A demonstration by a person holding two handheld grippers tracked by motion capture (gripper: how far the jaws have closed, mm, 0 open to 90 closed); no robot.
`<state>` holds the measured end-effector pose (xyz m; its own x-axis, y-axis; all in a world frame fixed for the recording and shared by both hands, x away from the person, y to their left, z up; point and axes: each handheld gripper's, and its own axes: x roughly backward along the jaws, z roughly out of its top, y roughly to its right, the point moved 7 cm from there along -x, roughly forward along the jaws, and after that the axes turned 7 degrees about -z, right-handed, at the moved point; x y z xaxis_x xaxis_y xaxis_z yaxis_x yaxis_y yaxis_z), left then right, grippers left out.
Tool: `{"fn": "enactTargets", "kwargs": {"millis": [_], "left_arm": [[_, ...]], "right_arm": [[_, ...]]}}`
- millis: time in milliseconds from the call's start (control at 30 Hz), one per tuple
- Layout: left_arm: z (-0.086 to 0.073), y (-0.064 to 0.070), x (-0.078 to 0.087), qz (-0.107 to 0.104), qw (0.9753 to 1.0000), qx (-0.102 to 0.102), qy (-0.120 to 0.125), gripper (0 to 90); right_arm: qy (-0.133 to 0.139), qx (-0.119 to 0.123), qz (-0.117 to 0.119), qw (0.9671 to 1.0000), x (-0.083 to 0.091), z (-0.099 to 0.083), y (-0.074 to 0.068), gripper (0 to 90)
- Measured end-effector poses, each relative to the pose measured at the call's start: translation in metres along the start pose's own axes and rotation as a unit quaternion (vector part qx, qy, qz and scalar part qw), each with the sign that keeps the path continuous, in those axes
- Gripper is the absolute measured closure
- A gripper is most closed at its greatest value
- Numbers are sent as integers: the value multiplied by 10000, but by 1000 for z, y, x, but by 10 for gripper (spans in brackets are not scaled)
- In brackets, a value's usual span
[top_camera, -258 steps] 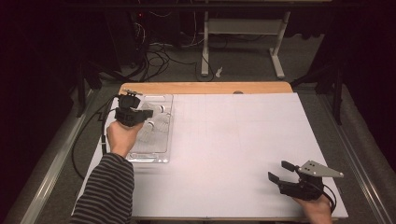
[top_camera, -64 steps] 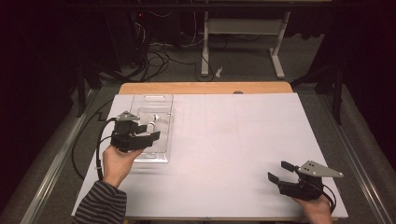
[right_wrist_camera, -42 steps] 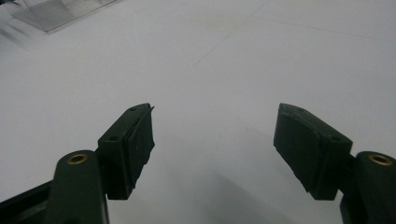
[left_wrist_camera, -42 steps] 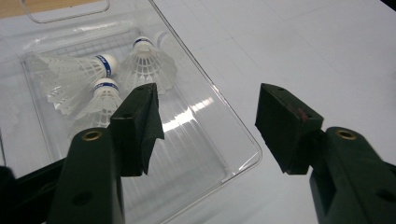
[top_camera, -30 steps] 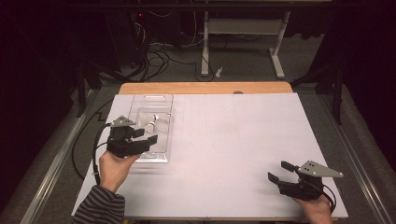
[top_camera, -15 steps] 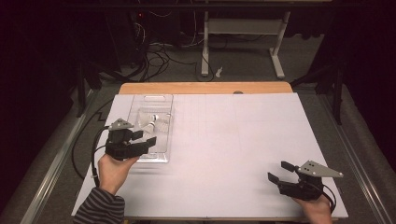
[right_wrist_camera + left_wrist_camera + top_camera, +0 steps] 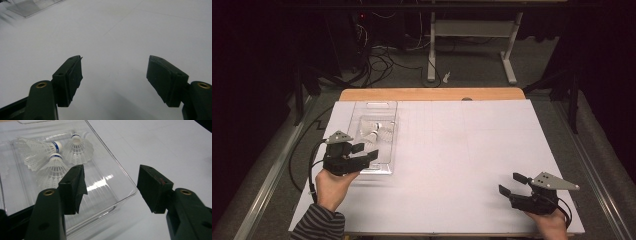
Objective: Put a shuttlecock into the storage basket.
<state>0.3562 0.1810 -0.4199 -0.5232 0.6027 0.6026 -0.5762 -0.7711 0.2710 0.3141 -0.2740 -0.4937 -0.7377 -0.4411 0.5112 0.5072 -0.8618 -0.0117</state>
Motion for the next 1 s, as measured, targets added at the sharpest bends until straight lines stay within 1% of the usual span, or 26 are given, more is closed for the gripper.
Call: {"fn": "enactTargets", "kwargs": {"millis": [67,167,533,1000], "left_arm": [[-1,0,0,-49,10000,32,27,401],[-2,1,0,-55,10000,28,39,398],[-6,2,3,-48,9999,33,100,397],[-15,4,7,-43,9998,48,179,394]], "right_arm": [[-1,-2,0,10000,0,0,0,292],[0,3,-2,10000,0,0,0,292],[-1,-4,-1,10000,0,0,0,292],[1,3,1,10000,0,0,0,292]]}}
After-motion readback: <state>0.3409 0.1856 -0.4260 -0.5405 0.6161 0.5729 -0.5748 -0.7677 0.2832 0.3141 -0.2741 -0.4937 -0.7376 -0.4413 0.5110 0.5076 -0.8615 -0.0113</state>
